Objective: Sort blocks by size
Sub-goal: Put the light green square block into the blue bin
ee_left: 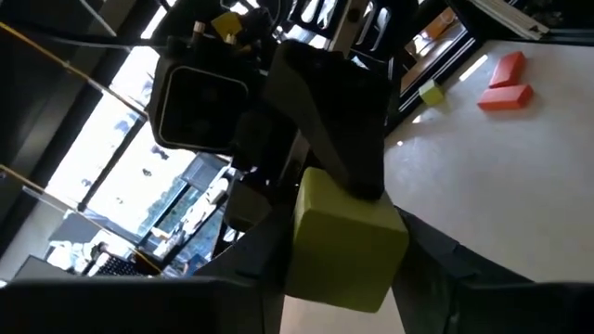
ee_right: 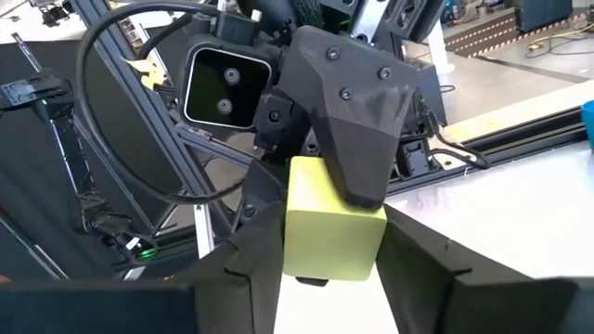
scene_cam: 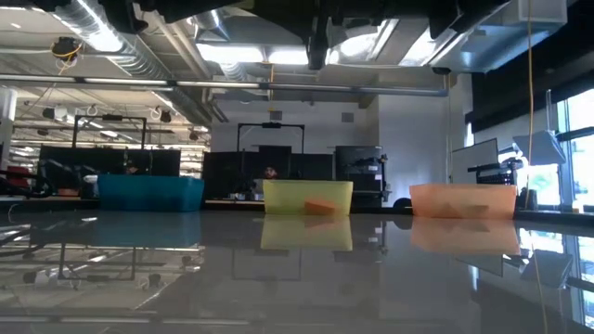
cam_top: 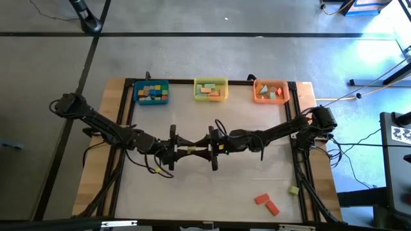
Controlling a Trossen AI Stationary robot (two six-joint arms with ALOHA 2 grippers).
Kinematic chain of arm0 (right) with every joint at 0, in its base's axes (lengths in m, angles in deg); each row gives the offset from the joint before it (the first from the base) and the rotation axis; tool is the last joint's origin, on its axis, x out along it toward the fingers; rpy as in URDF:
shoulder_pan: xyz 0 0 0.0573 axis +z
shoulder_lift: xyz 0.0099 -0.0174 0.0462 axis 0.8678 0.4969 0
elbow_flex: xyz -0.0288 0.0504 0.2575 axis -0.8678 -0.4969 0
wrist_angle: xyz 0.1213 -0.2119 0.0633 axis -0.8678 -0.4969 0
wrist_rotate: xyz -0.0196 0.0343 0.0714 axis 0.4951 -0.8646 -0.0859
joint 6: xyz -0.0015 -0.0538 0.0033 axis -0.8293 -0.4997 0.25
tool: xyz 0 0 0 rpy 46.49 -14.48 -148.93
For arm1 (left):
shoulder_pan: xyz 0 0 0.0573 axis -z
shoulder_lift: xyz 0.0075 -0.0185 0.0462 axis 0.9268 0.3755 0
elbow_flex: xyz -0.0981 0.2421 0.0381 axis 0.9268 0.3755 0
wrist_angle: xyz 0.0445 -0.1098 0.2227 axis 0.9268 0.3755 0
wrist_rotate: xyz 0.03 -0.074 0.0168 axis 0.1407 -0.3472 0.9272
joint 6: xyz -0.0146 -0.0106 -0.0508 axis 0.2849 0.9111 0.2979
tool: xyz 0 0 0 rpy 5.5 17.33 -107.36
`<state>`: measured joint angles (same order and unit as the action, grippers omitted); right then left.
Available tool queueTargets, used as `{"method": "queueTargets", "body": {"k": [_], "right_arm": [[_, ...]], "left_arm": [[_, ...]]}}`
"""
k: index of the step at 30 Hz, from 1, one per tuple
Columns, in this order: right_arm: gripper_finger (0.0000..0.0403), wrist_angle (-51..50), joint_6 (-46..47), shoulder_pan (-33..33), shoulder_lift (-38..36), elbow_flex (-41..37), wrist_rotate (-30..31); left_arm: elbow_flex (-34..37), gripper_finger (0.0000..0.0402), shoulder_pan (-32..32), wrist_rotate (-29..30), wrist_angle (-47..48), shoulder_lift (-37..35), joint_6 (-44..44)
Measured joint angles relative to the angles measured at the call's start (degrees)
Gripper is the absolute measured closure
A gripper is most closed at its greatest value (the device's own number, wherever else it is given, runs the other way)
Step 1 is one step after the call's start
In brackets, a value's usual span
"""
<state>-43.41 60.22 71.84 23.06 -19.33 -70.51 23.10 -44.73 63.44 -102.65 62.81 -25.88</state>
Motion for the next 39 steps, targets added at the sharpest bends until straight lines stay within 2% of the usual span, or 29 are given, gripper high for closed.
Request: {"method": "queueTargets", "body": {"k": [8,14,19,25,30,35,39], "right_arm": [[0.0183,-3.8,-3.3,-0.1,-1.3,0.0,-2.2],[0.0122,-13.8,-7.2,-0.1,-8.4,0.0,-0.6],[0.0099,-25.1,-8.7,-0.1,-14.7,0.0,1.4],[0.01,-37.4,-8.8,0.0,-21.4,0.0,7.3],[0.0102,-41.6,-8.8,0.0,-23.5,0.0,10.1],[0.0102,-45.0,-6.6,0.0,-23.2,0.0,11.7],[0.0102,-45.9,-3.3,0.0,-22.8,-1.9,13.5]], "left_arm": [[0.0,0.0279,0.2,-0.1,0.2,-0.6,4.4],[0.0,0.0279,0.2,1.5,0.6,-2.3,6.6],[0.0,0.0279,0.2,4.4,1.5,-4.8,9.9],[0.0,0.0279,-1.9,11.3,12.7,-10.5,18.6],[0.0,0.0279,-6.2,16.1,21.9,-15.8,27.1],[0.0,0.0279,-14.5,25.3,34.5,-19.4,39.0],[0.0,0.0279,-24.1,27.1,46.0,-21.2,51.1]]}}
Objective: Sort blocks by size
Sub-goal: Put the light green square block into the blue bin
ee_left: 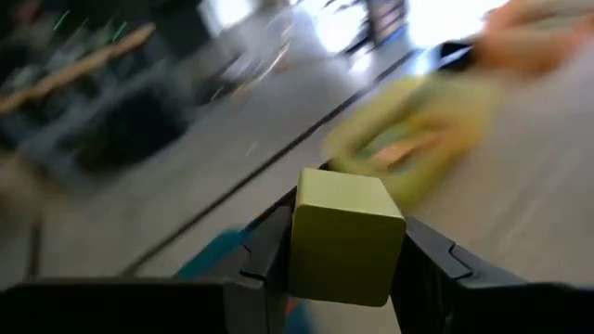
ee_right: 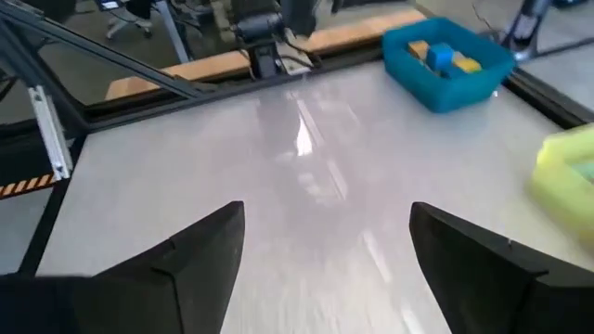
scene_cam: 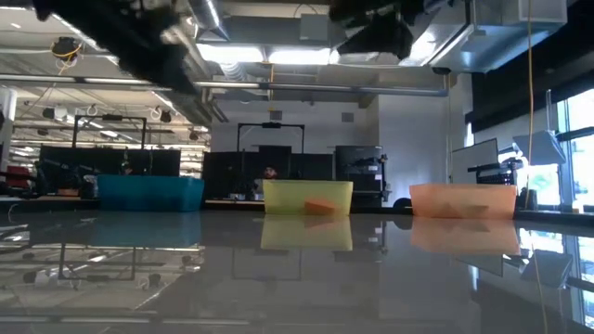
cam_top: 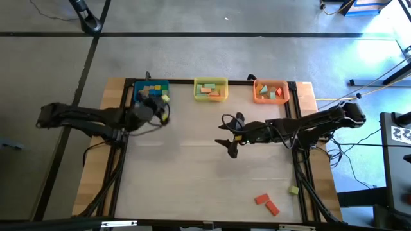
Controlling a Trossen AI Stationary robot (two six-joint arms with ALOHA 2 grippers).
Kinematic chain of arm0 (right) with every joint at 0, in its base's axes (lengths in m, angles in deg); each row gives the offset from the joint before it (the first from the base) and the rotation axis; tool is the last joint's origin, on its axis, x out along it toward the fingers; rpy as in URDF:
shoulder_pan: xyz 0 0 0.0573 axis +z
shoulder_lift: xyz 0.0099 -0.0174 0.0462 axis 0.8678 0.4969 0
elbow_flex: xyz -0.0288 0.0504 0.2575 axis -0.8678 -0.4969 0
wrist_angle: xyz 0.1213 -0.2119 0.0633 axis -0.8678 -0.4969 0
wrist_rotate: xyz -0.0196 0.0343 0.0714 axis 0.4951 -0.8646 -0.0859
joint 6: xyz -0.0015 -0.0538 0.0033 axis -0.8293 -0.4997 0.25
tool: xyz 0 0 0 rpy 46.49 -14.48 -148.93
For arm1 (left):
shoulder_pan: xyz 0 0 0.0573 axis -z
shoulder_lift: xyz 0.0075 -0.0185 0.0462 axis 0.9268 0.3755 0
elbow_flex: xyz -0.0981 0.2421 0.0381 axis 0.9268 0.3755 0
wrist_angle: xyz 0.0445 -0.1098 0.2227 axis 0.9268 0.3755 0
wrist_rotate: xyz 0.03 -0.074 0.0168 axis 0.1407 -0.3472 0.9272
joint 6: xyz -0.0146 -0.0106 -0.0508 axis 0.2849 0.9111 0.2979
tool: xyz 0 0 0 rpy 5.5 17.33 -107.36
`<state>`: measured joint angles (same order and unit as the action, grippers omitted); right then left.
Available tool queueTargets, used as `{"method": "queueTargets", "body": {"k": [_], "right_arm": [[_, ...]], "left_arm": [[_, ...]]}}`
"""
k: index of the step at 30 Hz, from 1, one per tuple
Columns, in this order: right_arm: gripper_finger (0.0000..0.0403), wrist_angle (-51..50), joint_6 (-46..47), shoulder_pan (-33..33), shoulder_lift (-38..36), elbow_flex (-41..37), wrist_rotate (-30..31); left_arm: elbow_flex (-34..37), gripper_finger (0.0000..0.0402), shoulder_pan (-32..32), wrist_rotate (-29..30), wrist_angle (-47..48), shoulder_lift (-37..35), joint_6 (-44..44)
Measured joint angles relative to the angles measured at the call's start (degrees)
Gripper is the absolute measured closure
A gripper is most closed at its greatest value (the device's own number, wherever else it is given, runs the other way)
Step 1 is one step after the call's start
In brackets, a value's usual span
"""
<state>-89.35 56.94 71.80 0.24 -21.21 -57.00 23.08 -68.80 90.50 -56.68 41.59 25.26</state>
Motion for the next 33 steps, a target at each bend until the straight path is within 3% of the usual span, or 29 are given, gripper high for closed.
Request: {"method": "queueTargets", "body": {"k": [3,10,16,23,33], "right_arm": [[0.0102,0.2,1.3,0.0,0.0,-1.5,0.2],[0.0102,0.4,0.0,0.0,0.0,-2.5,2.1],[0.0102,-0.2,-1.0,0.0,0.3,-2.5,2.1],[0.0102,-0.8,-1.0,0.0,0.3,-2.5,2.1],[0.0102,-1.3,-1.0,0.0,0.3,-2.5,2.1]], "left_arm": [[0.0,0.028,-8.3,-1.5,5.5,-0.1,5.6],[-1.5,0.028,-28.4,-23.3,8.0,4.0,9.6],[-2.1,0.028,-40.3,-27.8,9.4,10.6,12.6],[-2.1,0.0268,-45.0,-31.6,7.1,17.2,12.0],[-2.1,0.0166,-45.1,-33.3,4.8,16.4,9.0]]}}
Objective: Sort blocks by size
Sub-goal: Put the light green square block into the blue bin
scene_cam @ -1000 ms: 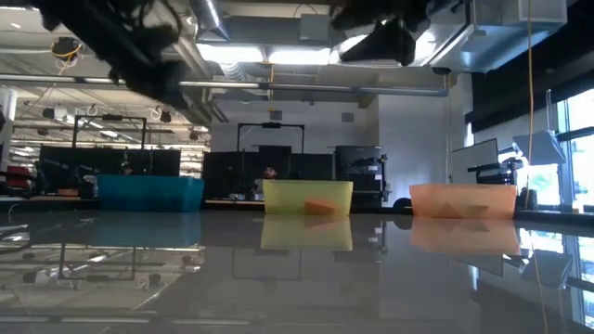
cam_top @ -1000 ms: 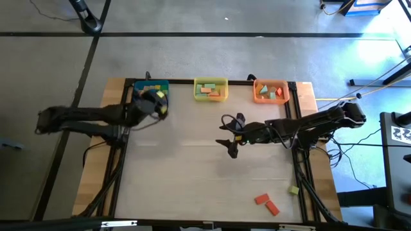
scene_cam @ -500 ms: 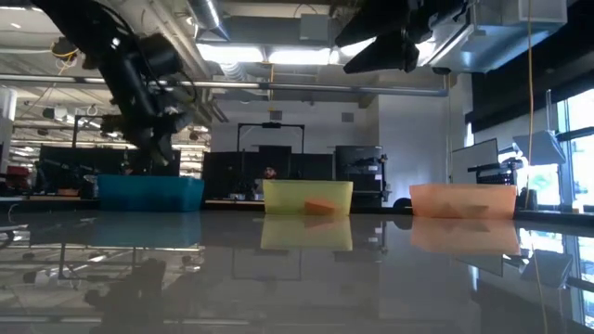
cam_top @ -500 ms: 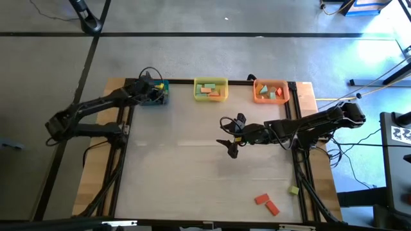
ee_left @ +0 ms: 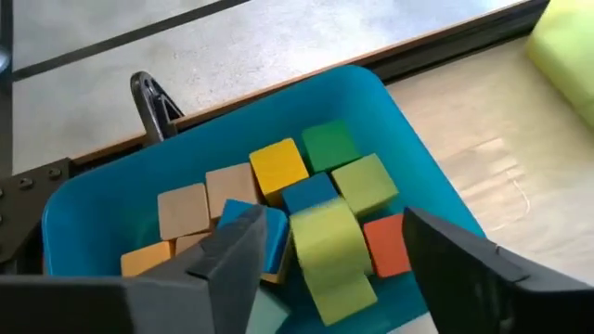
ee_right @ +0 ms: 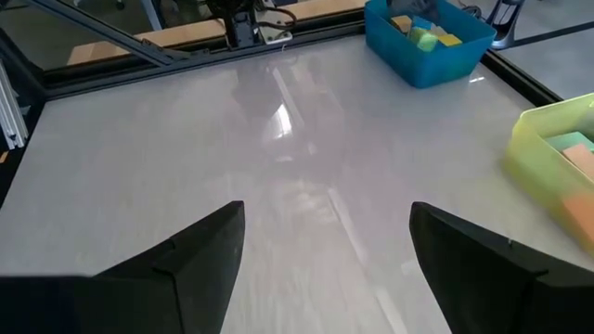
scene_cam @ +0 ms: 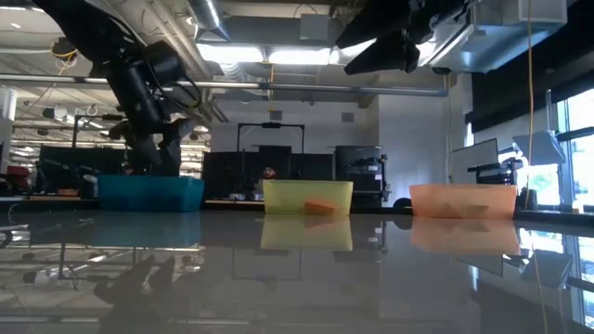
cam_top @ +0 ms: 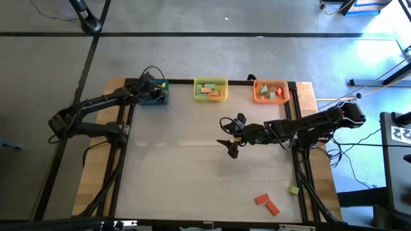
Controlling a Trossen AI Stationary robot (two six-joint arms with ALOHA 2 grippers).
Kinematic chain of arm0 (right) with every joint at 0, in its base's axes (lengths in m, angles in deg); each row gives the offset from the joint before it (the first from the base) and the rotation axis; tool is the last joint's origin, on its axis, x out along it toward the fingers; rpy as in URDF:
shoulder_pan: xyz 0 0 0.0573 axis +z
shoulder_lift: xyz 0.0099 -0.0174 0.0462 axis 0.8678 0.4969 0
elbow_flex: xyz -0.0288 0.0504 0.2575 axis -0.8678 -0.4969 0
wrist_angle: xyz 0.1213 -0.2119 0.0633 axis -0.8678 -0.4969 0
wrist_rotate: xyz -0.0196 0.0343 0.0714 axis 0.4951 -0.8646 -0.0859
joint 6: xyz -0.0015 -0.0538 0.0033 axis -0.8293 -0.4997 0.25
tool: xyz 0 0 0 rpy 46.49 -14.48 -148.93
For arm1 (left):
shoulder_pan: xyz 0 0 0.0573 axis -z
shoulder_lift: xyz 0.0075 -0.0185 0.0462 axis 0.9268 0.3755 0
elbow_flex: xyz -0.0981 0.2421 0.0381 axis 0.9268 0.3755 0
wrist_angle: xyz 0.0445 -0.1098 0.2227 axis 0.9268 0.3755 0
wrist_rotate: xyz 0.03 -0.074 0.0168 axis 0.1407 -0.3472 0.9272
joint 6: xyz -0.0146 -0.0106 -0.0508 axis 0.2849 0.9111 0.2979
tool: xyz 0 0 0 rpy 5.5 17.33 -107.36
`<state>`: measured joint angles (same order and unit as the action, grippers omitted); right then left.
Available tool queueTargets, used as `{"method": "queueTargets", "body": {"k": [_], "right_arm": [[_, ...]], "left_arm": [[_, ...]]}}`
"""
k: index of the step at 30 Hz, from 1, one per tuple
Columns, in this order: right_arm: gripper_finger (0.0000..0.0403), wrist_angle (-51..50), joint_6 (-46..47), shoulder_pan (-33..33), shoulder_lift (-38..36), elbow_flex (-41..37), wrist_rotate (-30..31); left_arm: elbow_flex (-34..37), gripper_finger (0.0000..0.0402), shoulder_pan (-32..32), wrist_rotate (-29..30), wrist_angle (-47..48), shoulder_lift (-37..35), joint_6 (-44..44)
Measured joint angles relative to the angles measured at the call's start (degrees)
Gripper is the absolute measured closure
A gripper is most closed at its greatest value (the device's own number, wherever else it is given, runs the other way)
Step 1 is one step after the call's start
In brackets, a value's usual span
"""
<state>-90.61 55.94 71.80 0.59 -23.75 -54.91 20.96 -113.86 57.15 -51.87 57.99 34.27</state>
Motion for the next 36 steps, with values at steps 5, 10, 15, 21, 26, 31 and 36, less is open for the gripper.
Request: {"method": "queueTargets", "body": {"k": [5,10,15,21,26,31,36], "right_arm": [[0.0102,-1.3,-0.1,0.0,0.0,0.0,-0.2],[0.0102,-1.2,0.1,0.0,0.0,0.0,-0.2],[0.0102,-1.1,1.3,0.0,0.0,0.0,-1.8],[0.0102,-3.7,1.1,3.4,0.0,0.0,-3.2],[0.0102,-7.2,2.1,8.8,-0.3,0.0,-3.0],[0.0102,-11.6,6.3,14.7,-0.3,0.1,-0.4],[0.0102,-25.4,17.6,21.1,-0.3,3.9,-0.2]], "left_arm": [[0.0,0.0148,3.0,-1.2,1.7,-4.1,-0.9],[0.0,0.0147,11.6,-1.3,1.6,-10.3,-0.9],[0.0,0.0147,22.8,-1.3,0.1,-13.6,-0.9],[2.6,0.0147,37.0,-0.5,-8.1,-13.7,0.1],[4.5,0.0147,47.8,4.7,-13.1,-13.5,2.0],[6.0,0.0147,54.7,5.5,-18.8,-11.3,2.7],[6.1,0.0147,58.6,6.0,-19.2,-7.6,3.8]]}}
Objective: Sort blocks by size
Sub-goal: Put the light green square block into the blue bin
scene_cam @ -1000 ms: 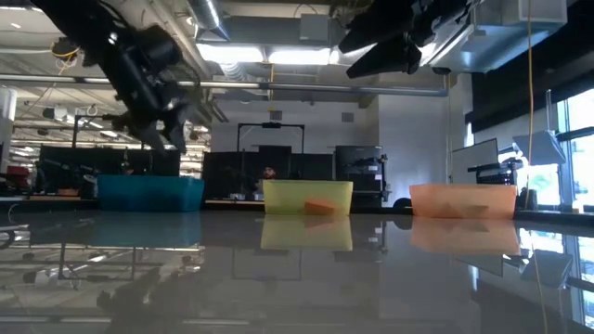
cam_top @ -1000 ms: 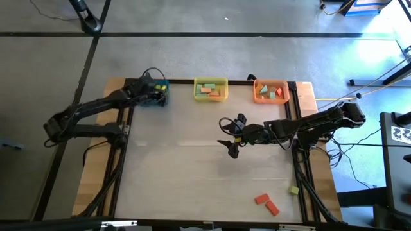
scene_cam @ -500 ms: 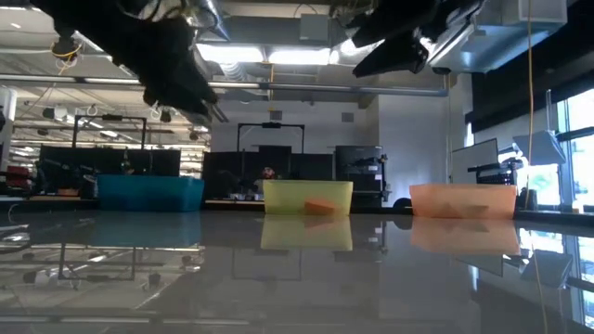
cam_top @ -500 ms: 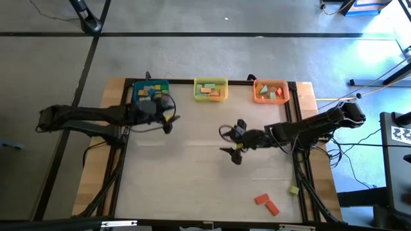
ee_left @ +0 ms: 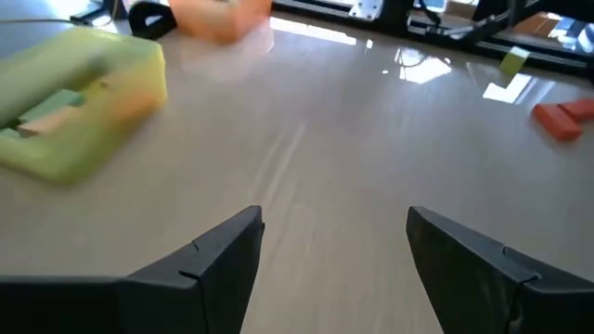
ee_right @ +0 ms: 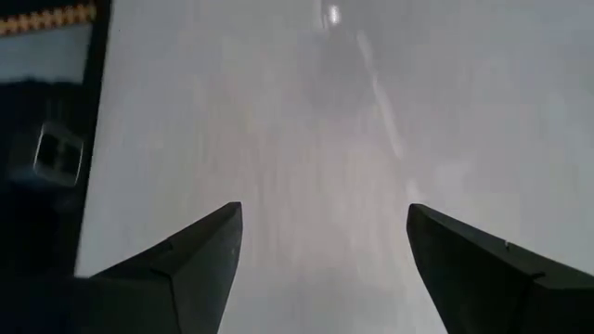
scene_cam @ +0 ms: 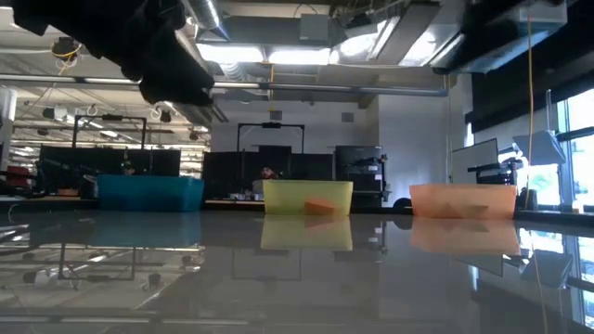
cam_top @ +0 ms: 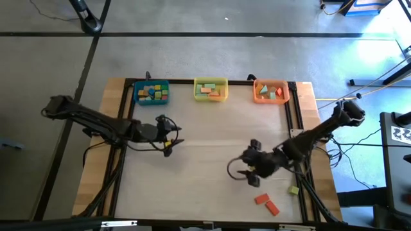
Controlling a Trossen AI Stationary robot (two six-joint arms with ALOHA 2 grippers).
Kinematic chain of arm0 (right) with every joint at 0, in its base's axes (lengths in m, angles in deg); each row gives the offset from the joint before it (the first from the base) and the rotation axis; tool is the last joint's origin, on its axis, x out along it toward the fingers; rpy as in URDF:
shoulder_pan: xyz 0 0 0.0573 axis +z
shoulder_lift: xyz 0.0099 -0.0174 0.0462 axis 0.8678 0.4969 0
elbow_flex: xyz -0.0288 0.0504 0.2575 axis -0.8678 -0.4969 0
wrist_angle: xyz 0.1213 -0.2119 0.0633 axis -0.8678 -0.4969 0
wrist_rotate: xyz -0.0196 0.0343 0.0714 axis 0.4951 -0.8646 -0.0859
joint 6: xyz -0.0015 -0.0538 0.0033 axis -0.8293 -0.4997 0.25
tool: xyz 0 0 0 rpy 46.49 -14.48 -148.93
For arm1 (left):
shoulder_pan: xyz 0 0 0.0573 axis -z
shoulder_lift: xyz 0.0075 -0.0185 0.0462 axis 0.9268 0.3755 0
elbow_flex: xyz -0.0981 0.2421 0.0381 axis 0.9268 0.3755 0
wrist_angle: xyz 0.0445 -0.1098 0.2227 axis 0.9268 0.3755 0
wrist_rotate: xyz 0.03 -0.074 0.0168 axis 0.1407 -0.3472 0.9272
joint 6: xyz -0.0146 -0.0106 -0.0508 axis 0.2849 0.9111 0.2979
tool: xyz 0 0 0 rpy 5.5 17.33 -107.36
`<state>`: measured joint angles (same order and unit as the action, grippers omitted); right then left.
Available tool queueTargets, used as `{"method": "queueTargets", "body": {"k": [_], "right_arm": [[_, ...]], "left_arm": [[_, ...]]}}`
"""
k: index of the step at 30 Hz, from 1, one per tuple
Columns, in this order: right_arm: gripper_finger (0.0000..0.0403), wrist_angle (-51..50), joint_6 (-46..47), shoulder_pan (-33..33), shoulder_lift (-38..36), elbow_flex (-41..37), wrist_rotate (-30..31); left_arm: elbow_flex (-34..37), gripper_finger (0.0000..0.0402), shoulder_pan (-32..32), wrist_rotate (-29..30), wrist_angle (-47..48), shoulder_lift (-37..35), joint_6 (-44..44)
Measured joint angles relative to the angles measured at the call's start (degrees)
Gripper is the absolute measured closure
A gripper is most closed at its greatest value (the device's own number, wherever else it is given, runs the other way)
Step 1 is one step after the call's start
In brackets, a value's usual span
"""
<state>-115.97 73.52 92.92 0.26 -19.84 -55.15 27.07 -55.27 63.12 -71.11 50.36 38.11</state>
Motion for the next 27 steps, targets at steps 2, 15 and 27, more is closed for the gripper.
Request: {"method": "queueTargets", "body": {"k": [2,15,27], "right_arm": [[0.0102,-6.7,7.1,3.1,0.0,1.6,-1.0],[0.0102,-15.9,50.4,22.8,4.8,1.1,-13.7],[0.0102,-33.9,44.7,21.8,12.4,1.0,-39.1]], "left_arm": [[0.0,0.0147,0.6,0.4,-0.2,1.2,0.9],[0.0,0.0147,1.0,0.5,-4.0,3.4,-1.1],[0.0,0.0147,0.9,0.5,-4.6,3.3,-1.3]]}}
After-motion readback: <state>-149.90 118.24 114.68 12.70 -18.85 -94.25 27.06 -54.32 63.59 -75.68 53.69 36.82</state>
